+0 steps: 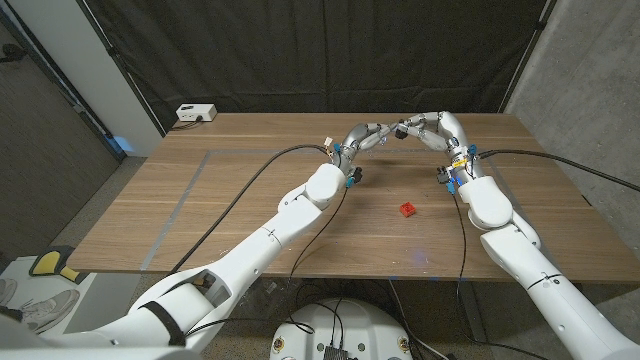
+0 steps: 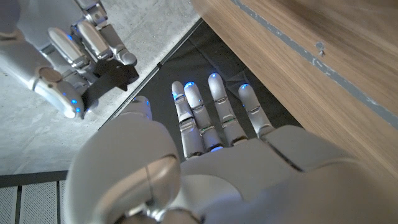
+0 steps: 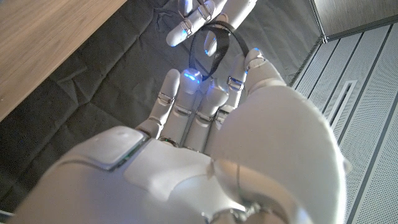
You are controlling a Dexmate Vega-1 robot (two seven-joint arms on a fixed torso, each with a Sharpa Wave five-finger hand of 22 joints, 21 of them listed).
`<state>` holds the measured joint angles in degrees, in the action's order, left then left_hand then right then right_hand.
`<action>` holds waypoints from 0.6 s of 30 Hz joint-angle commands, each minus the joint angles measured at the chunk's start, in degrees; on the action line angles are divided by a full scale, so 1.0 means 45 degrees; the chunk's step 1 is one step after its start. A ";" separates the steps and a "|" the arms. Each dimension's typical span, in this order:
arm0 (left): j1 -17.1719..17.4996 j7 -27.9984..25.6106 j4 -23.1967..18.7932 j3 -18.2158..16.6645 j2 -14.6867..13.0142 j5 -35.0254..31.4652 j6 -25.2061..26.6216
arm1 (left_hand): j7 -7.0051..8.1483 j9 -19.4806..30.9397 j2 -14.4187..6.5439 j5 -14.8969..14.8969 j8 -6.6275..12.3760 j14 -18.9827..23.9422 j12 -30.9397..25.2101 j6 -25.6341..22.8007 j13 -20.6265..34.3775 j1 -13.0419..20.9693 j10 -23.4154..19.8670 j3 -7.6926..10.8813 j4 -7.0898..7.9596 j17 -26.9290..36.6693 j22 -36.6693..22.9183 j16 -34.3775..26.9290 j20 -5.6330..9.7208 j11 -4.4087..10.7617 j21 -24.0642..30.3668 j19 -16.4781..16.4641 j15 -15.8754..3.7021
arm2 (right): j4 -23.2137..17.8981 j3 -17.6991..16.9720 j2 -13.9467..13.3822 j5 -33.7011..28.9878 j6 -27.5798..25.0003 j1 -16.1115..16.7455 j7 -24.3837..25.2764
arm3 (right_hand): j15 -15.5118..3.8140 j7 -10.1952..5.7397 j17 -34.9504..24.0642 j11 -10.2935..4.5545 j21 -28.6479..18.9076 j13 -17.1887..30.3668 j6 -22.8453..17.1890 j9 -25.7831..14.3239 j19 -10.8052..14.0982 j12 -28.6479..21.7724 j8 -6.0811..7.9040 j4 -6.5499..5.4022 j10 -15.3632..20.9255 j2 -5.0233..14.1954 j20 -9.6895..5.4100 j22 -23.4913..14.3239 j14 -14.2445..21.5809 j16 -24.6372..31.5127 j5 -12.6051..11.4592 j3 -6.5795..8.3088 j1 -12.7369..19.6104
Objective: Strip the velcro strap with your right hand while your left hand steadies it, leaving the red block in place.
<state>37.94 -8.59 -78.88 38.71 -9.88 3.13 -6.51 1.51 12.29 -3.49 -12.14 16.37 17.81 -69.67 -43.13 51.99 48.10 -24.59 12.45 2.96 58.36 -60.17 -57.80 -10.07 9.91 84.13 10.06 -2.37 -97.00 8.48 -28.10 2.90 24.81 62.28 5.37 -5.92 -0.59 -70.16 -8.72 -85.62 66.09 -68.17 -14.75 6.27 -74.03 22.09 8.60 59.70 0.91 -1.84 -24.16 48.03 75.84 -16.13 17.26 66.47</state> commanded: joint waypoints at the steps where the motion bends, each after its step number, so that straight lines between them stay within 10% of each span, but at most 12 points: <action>1: -0.0354 0.1578 0.0475 -0.0168 -0.0057 0.1471 -0.0355 | 0.0194 -0.0004 0.0191 -0.0041 0.0057 -0.0016 0.0113 -0.0477 -0.0113 0.0902 0.0051 0.0361 -0.0664 -0.0105 -0.0228 0.0112 -0.0173 -0.0001 -0.0069 0.1234 -0.1195 | 0.0122 0.0080 -0.0053 0.0129 0.0172 -0.0099 -0.0119 | -0.1442 0.0052 -0.0034 -0.0135 -0.0137 -0.0081 -0.0098 -0.1327 -0.0070 0.0108 0.0077 0.0005 -0.0010 -0.0007 -0.0003 0.0068 0.0109 -0.0073 -0.0102 0.0179 -0.0149; 8: -0.0374 0.1624 0.0408 -0.0260 -0.0006 0.1802 -0.0274 | 0.0288 -0.0120 0.0869 0.0029 0.0252 0.0226 0.0029 -0.1628 -0.0126 0.1246 -0.0192 0.0221 -0.1164 -0.0271 -0.0437 -0.0033 -0.0378 0.0262 -0.0003 0.0541 -0.1434 | 0.0158 0.0144 -0.0084 0.0110 0.0195 -0.0157 -0.0126 | -0.1444 0.0048 -0.0043 -0.0112 -0.0248 0.0008 -0.0087 -0.1347 -0.0137 0.0134 0.0083 0.0015 -0.0003 -0.0073 -0.0011 0.0199 0.0100 -0.0127 -0.0128 0.0346 -0.0210; 14: -0.0390 0.1867 0.0526 -0.0274 -0.0037 0.2054 -0.0562 | 0.0022 -0.0183 0.0328 0.0047 0.0183 0.0121 -0.0018 -0.2045 -0.0029 0.0961 -0.0147 0.0370 -0.0900 -0.0143 -0.0526 -0.0140 -0.0415 0.0146 -0.0232 0.0733 -0.1304 | 0.0181 0.0175 -0.0072 0.0041 0.0167 -0.0203 -0.0068 | -0.1446 0.0051 -0.0044 -0.0108 -0.0312 0.0135 -0.0082 -0.1340 -0.0156 0.0117 0.0074 0.0017 -0.0027 -0.0118 -0.0026 0.0294 0.0097 -0.0161 -0.0143 0.0459 -0.0260; 18: -0.0393 0.2377 0.0923 -0.0393 0.0117 0.2656 -0.1063 | -0.0428 -0.0149 -0.0639 0.0106 0.0036 -0.0039 -0.0082 -0.2209 0.0103 0.0797 -0.0145 0.1171 -0.0545 -0.0077 -0.0437 0.0121 -0.0364 -0.0281 -0.0863 0.1252 -0.0876 | 0.0195 0.0197 -0.0062 0.0048 0.0100 -0.0243 -0.0074 | -0.1447 0.0028 -0.0044 -0.0077 -0.0343 0.0111 -0.0067 -0.1350 -0.0176 0.0161 0.0073 0.0018 -0.0025 -0.0138 -0.0036 0.0348 0.0101 -0.0178 -0.0149 0.0525 -0.0285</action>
<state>36.42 -1.43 -76.85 37.69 -10.02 10.77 -8.43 1.19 11.44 -4.57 -11.86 16.92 18.48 -69.44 -52.56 52.00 51.63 -25.07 15.69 -0.13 57.60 -62.19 -58.03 -11.28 10.68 81.81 9.84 -2.35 -96.37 9.05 -28.39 3.29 25.52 61.63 4.93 -5.92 -0.58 -70.15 -8.66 -86.71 66.53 -68.16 -15.02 5.76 -73.52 22.07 8.76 59.64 0.10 -1.75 -22.57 48.03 75.21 -16.58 19.16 65.66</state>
